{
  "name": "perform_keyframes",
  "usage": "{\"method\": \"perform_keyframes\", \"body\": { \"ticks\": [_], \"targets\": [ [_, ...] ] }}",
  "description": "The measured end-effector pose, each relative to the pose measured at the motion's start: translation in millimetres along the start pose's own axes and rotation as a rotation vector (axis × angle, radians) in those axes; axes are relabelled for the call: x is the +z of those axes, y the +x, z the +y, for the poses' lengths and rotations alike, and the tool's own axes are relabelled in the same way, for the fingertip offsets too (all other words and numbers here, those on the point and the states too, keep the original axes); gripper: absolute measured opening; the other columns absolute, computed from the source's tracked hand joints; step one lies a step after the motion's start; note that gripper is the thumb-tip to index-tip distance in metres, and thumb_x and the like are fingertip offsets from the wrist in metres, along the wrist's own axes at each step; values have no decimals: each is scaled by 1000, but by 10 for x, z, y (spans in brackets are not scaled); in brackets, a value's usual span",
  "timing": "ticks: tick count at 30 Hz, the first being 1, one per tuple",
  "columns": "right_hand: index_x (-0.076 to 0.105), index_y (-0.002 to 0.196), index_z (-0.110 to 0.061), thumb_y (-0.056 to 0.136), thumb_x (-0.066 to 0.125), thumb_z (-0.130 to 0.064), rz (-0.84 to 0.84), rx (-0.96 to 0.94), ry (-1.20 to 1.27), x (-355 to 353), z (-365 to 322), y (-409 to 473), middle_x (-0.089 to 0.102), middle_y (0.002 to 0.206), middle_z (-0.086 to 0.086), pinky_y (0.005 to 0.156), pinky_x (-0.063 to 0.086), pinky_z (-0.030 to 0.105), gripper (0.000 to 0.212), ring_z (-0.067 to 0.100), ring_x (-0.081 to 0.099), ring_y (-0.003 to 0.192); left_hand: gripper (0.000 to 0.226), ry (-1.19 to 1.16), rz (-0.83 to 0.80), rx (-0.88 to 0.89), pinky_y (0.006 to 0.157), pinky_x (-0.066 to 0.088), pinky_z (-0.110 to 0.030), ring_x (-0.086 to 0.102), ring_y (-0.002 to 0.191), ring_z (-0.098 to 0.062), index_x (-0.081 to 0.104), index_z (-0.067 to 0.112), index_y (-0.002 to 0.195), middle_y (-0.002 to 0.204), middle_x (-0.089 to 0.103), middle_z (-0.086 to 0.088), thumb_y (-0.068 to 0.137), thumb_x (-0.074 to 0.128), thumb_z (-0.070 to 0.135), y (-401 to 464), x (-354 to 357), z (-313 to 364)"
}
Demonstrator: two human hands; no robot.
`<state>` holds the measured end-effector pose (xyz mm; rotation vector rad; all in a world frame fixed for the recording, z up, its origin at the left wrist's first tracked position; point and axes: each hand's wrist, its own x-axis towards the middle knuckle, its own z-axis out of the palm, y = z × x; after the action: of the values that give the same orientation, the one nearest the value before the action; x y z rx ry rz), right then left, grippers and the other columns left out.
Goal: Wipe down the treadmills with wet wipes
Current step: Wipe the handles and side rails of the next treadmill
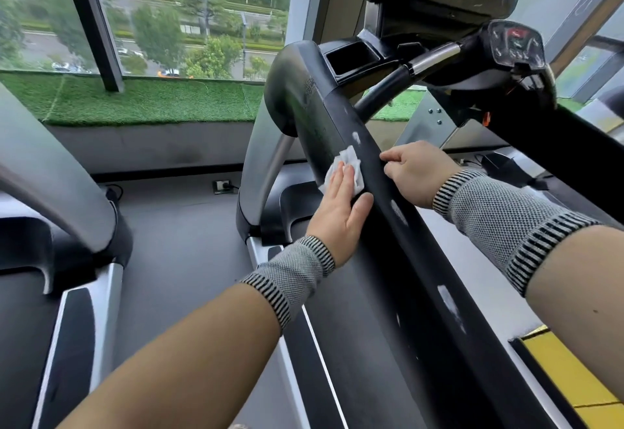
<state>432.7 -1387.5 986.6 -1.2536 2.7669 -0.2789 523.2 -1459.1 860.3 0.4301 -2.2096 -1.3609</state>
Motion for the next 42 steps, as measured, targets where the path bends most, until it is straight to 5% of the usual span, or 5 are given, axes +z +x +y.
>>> {"method": "perform_keyframes", "body": {
  "ticks": [8,14,29,34,42],
  "targets": [
    [61,125,-10,96,44,-16,9,1,2,5,0,-37,59,131,7,107,36,35,34,25,49,124,88,-64,-23,-59,109,-10,-7,-19,142,1,-7,11,152,155,-18,9,85,20,61,-549,360,-69],
    [59,127,-11,97,44,-18,18,15,0,15,-14,-78,58,132,6,107,36,34,34,25,49,124,80,-165,40,-163,119,-4,-25,-10,146,-9,-2,6,152,161,-7,-4,89,24,48,-184,216,-54],
    [63,122,-9,97,44,-19,30,-15,-3,25,2,-85,61,128,8,105,36,32,33,25,51,122,76,-21,17,-36,112,-10,-12,-16,144,-3,-3,12,153,159,-14,3,96,28,52,-309,251,50],
    [68,110,-3,96,44,-19,44,-15,10,14,5,-90,67,115,13,99,42,37,31,29,57,111,88,23,-34,109,113,-11,-13,-23,141,2,-13,20,147,154,-21,10,84,13,76,-739,408,-21],
    [69,91,-3,97,42,-26,50,-3,-16,9,3,-52,70,89,12,82,48,36,36,29,61,90,80,-80,31,-101,117,-7,-21,-14,145,-7,-4,7,152,160,-12,-2,90,24,50,-211,230,-51]
  ]
}}
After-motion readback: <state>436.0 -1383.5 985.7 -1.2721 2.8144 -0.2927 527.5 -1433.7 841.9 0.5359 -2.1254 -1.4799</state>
